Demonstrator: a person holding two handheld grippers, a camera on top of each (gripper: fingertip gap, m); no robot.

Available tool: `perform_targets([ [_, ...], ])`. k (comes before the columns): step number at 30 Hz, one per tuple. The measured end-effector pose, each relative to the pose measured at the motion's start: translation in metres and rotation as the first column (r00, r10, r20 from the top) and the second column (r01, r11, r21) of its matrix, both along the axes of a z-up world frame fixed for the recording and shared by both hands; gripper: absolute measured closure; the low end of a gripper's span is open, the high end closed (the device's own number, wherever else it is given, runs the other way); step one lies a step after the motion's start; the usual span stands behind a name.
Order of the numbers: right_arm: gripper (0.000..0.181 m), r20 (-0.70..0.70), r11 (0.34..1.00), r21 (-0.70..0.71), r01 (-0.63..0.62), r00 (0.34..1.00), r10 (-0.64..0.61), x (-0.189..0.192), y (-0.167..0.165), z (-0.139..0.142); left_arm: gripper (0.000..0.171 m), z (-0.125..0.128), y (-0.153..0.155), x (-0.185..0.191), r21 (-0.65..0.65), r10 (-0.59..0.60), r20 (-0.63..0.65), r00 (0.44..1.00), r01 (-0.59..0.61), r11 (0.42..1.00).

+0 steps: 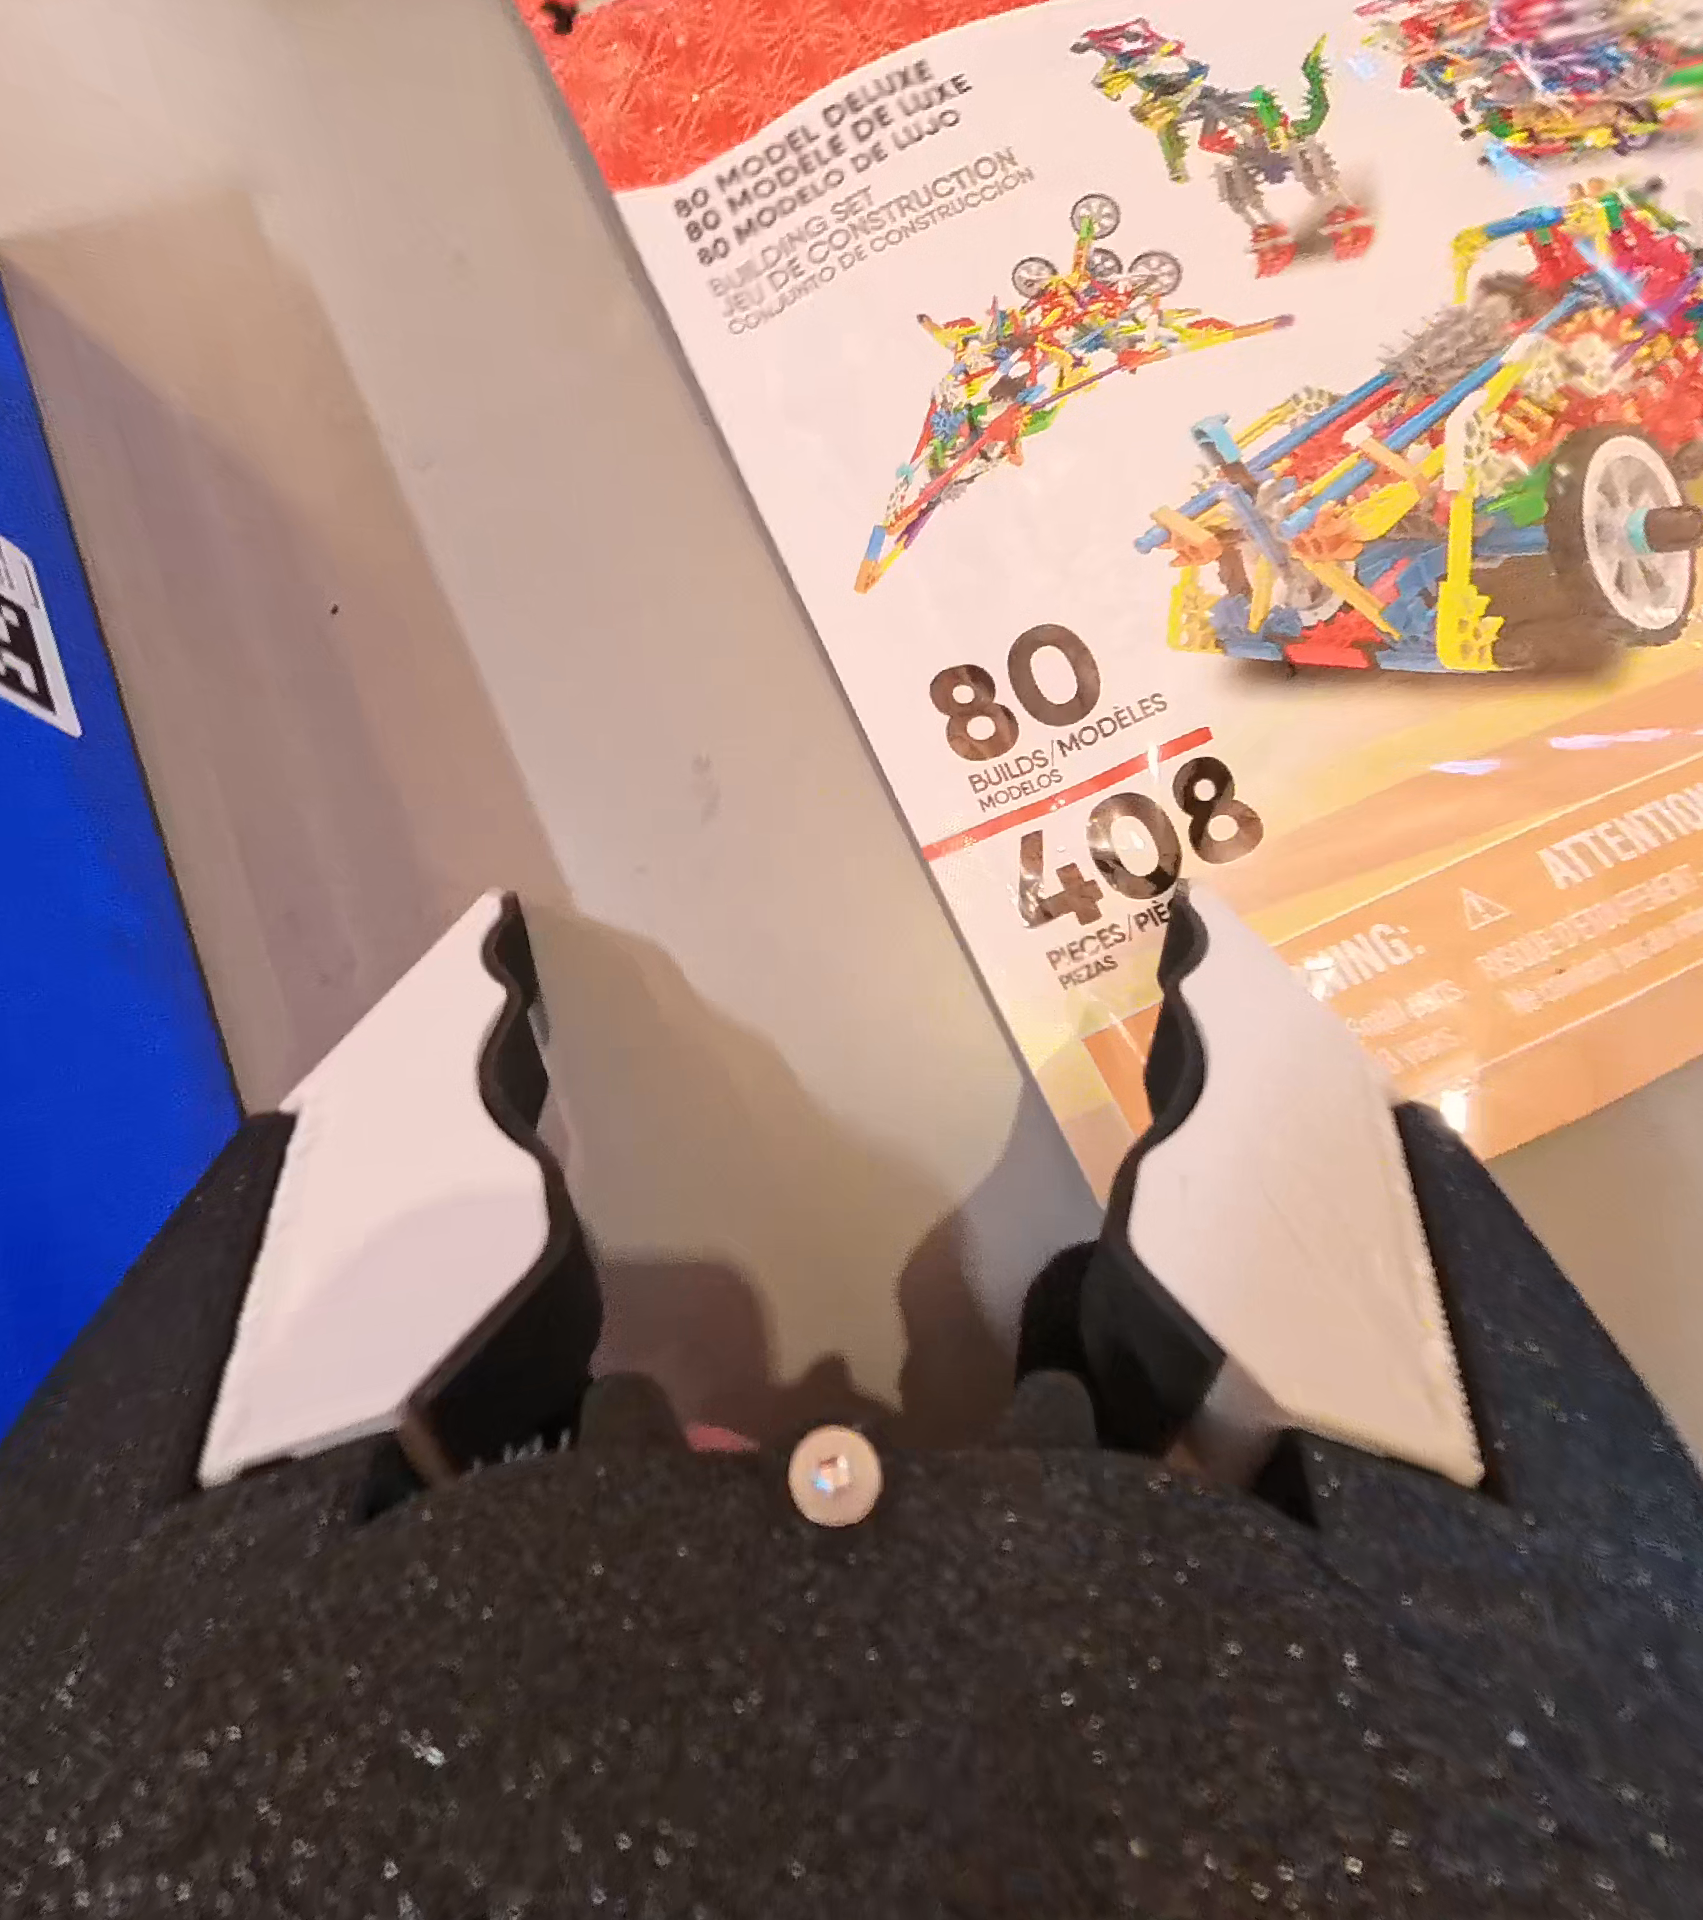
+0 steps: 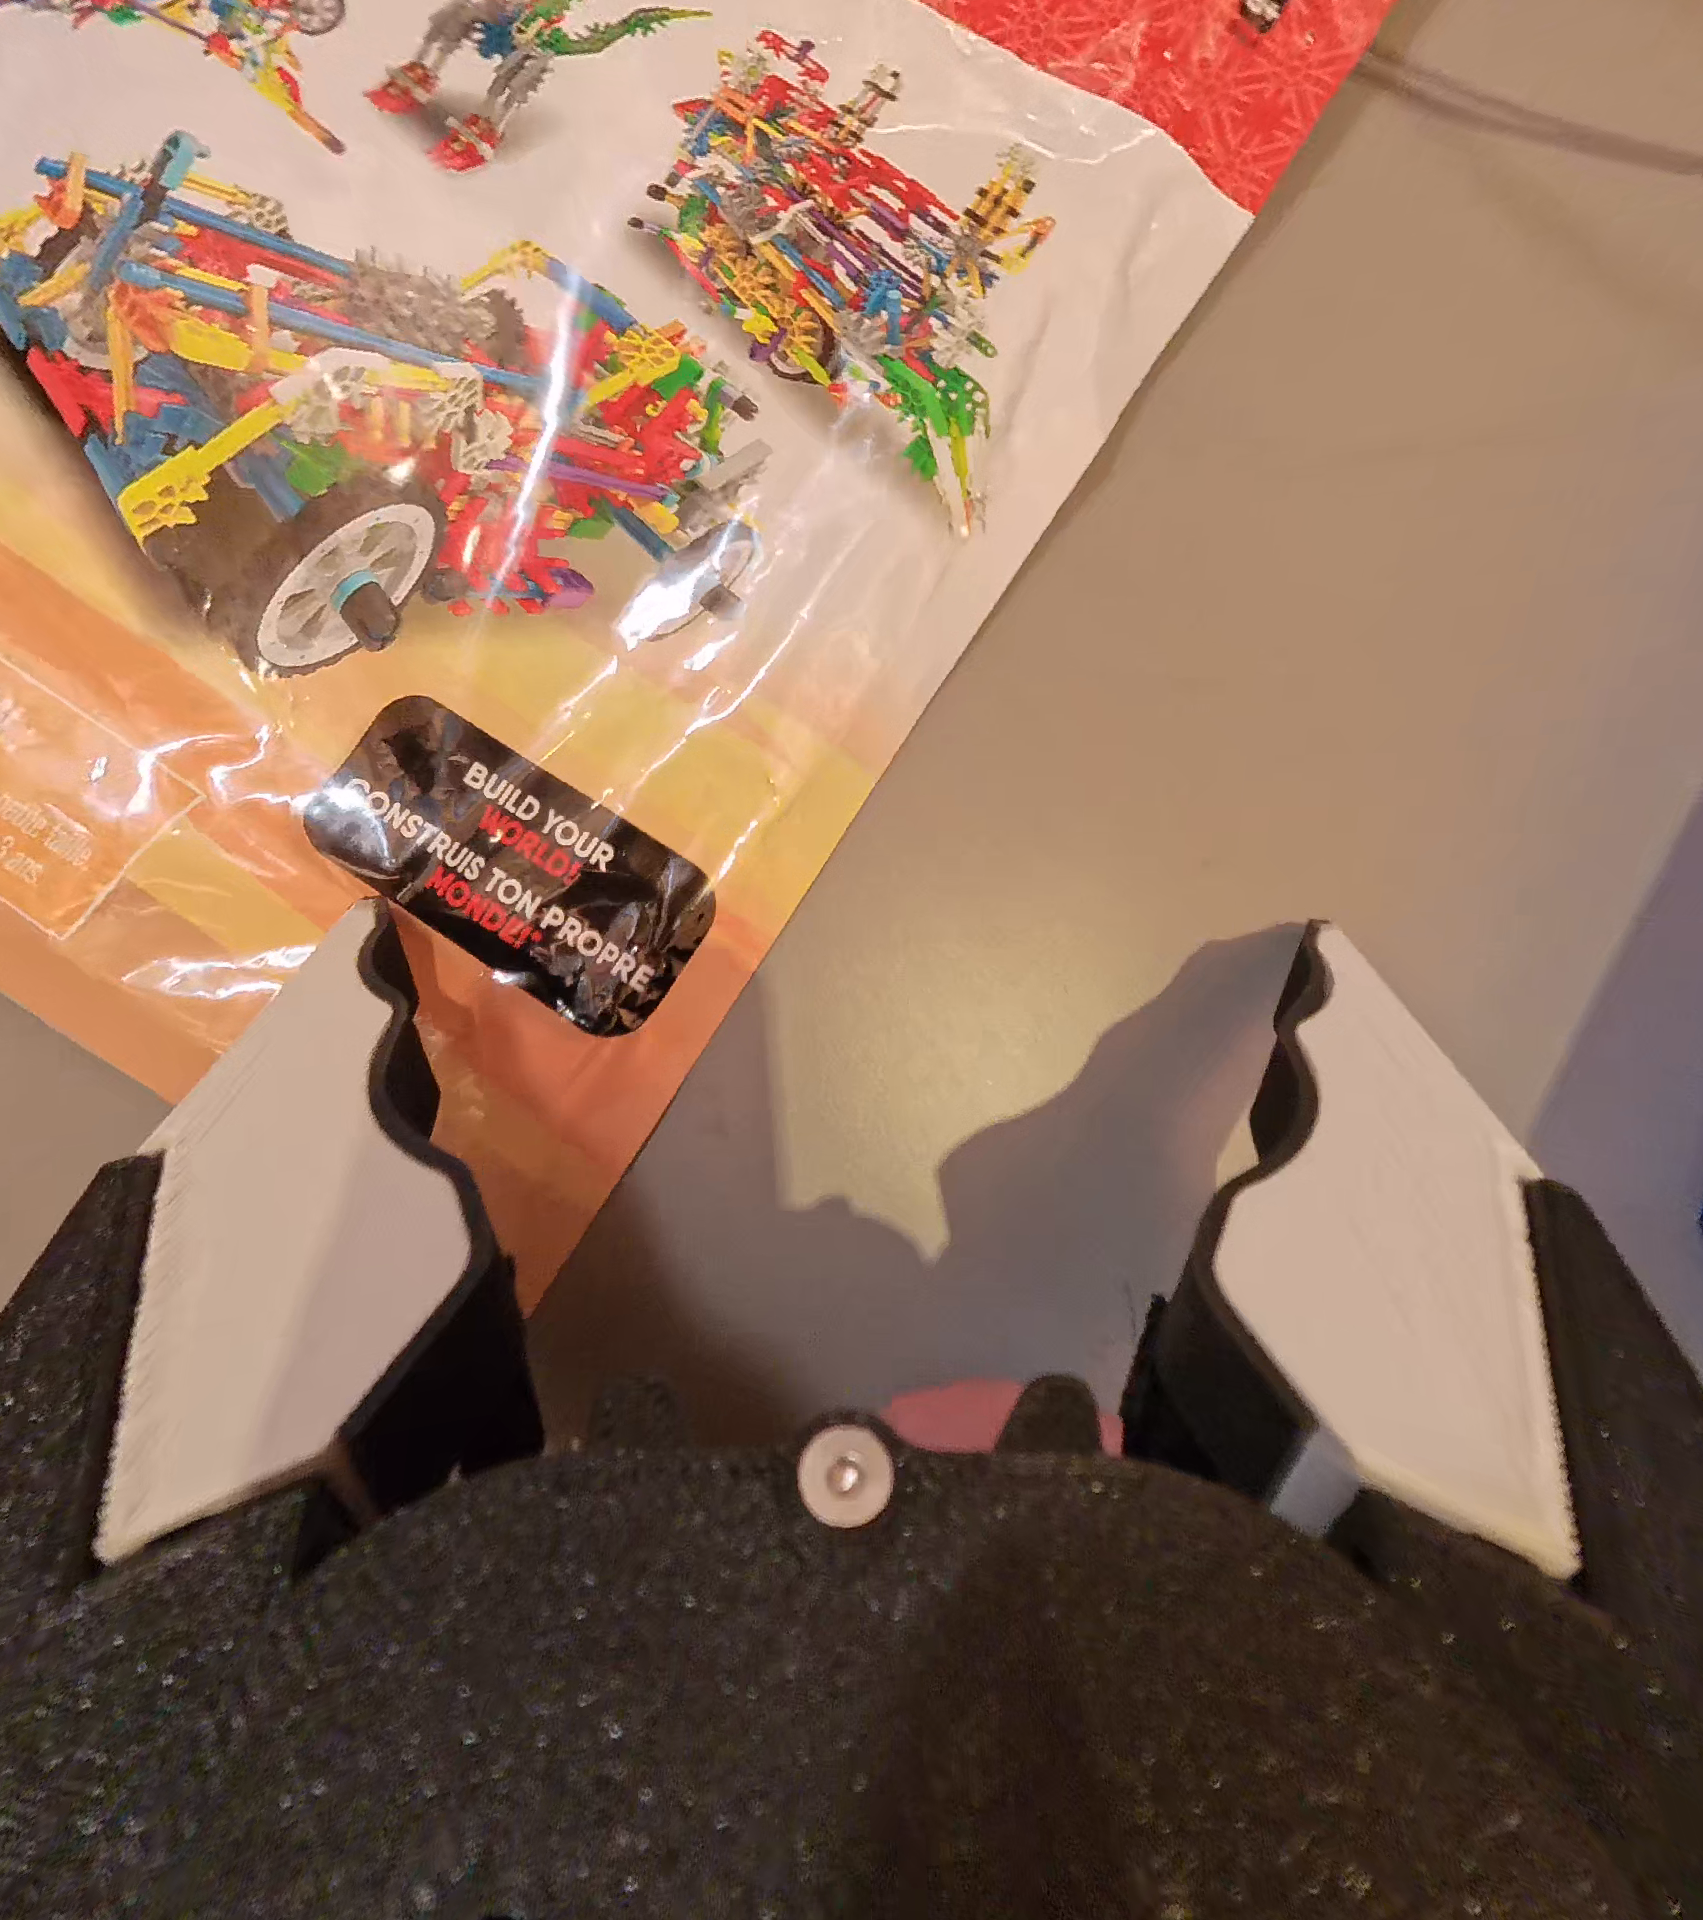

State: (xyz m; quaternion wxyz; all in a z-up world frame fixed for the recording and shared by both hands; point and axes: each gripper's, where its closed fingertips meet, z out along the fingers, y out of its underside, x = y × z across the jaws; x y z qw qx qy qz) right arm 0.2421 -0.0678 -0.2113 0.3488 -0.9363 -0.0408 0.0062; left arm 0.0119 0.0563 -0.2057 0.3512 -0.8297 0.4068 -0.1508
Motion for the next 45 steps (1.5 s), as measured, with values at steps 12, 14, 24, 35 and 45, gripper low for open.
perform_targets([
  [12, 0.027, 0.011, 0.997, 0.008, 0.078, 0.997, -0.078, 0.003, -0.011, 0.002, 0.047, 0.005, -0.004, -0.001, 0.035, -0.034, 0.000, 0.999, 0.034, 0.999],
  [14, 0.028, 0.002, 0.996, 0.000, 0.085, 0.996, -0.085, 0.002, -0.013, 0.002, 0.049, 0.004, -0.006, -0.001, 0.014, -0.038, 0.002, 0.999, 0.038, 0.999],
  [24, 0.028, 0.026, 0.994, 0.021, 0.104, 0.994, -0.104, -0.001, -0.019, 0.005, 0.043, 0.005, -0.010, -0.010, 0.014, -0.003, -0.002, 1.000, 0.003, 1.000],
  [35, 0.026, 0.055, 0.991, 0.049, 0.121, 0.991, -0.124, 0.000, -0.021, 0.011, 0.052, 0.014, -0.006, -0.014, 0.090, 0.038, -0.007, 0.999, -0.037, 0.995],
  [45, 0.027, 0.078, 0.988, 0.075, 0.134, 0.987, -0.140, 0.003, -0.020, 0.015, 0.049, 0.016, -0.005, -0.017, 0.117, 0.051, -0.014, 0.999, -0.049, 0.992],
])
